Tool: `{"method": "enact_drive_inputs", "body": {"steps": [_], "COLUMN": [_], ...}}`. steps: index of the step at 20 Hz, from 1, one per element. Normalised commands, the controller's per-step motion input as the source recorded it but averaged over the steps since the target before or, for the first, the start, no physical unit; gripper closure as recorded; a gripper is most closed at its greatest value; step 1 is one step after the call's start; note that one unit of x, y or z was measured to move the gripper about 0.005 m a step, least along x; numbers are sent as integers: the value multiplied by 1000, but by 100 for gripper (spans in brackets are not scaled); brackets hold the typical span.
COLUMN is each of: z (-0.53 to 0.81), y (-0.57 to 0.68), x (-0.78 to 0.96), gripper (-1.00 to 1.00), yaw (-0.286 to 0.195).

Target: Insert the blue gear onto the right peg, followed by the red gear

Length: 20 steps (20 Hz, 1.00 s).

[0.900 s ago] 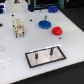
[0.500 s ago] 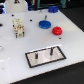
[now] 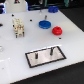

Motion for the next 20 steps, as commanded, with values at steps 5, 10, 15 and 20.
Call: {"method": "enact_drive_inputs", "body": {"steps": [5, 10, 15, 20], "z": [-466, -552, -562, -539], "y": [320, 144, 18, -76], "x": [-483, -456, -414, -328], "gripper": [-100, -100, -100, -100], "yaw": [0, 0, 0, 0]}}
